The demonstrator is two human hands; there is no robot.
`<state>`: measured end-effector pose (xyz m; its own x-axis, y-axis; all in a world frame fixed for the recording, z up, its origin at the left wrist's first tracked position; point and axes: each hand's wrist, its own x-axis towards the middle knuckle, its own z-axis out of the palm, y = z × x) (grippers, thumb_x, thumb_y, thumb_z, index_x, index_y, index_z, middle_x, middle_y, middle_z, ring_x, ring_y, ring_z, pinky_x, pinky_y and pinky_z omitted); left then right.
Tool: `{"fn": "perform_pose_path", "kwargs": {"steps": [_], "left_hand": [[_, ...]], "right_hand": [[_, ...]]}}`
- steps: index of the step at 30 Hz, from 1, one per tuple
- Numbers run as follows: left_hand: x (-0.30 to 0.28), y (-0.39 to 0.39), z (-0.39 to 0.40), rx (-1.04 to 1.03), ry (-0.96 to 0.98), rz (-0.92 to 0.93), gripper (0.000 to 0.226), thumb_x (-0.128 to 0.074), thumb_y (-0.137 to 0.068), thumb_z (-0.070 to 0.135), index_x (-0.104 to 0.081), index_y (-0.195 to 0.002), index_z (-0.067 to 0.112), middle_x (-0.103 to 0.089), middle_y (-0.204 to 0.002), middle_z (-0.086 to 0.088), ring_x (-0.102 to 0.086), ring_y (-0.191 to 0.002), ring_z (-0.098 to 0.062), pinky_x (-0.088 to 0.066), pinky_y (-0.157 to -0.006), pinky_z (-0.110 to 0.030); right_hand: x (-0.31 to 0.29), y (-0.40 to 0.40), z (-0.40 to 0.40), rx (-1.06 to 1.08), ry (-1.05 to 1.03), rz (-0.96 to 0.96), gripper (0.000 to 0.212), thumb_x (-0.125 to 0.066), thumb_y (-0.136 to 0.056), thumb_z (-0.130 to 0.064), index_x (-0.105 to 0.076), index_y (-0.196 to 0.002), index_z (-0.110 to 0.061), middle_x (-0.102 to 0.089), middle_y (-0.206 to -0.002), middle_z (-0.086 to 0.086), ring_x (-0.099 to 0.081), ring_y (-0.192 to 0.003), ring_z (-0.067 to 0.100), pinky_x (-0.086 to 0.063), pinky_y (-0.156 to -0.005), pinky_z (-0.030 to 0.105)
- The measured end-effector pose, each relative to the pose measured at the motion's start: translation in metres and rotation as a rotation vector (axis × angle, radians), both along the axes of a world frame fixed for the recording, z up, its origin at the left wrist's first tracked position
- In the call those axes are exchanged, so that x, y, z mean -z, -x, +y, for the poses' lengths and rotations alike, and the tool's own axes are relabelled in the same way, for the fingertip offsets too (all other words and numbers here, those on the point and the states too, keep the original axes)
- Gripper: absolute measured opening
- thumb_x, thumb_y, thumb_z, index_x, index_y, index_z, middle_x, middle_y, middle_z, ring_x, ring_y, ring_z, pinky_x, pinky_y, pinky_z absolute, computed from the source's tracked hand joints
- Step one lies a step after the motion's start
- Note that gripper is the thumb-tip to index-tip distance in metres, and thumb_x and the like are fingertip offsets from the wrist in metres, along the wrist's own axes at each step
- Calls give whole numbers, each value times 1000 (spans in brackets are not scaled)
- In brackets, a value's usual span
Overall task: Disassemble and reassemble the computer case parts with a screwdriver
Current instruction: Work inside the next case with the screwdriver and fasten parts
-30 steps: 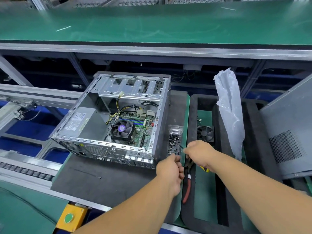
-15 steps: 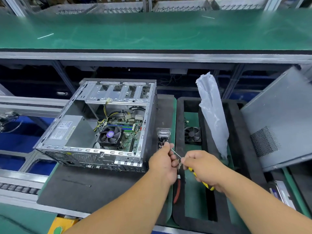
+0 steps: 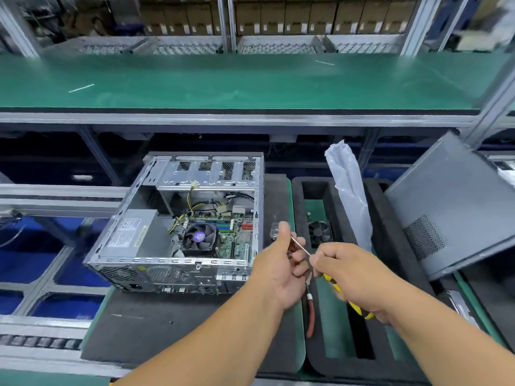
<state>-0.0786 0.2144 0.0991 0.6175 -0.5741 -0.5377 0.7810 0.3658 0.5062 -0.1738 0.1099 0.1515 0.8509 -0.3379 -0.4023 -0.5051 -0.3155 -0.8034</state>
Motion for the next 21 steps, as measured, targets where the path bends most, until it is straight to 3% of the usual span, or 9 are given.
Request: {"fn": "perform_pose_path", "kwargs": {"steps": [4,9,14,21], "left_hand": [[-26,-2,36,-21,69,-32,39,-71,-76,50,-62,-65,14,-48,-57,-1,-28,-40,-9,-25,-37,-20],[-35,-18,104,-61,-24,-194,32,-70,-92,39,-53,-82,14,-55,-61,0,-38,-42,-6,-22,-35,-17],[-14,-47,193,-145,-192,-237,30,-65,-99,36,-62,-81,12,-60,-64,-2,-39,-44,-8,-24,-38,-19],[28,-81,298,-216,-305,-141,22,-52,-106,17,-68,-97,4,-62,-60,0,-39,-43,-7,-28,-35,-19]], "right_hand": [[-29,3,37,-32,6,-6,35,-58,-100,-38,-56,-75,-14,-34,-62,2,-29,-59,22,-25,-57,37],[-45,-10,104,-66,5,-13,37,-57,-101,-35,-60,-69,-17,-40,-60,2,-36,-50,19,-31,-48,25],[-14,-48,188,-73,-185,3,34,-53,-105,-24,-65,-80,-5,-47,-61,11,-45,-48,22,-36,-53,31],[48,-95,308,5,-147,39,28,-55,-98,-21,-64,-71,-16,-54,-59,6,-52,-44,21,-40,-47,25]]}}
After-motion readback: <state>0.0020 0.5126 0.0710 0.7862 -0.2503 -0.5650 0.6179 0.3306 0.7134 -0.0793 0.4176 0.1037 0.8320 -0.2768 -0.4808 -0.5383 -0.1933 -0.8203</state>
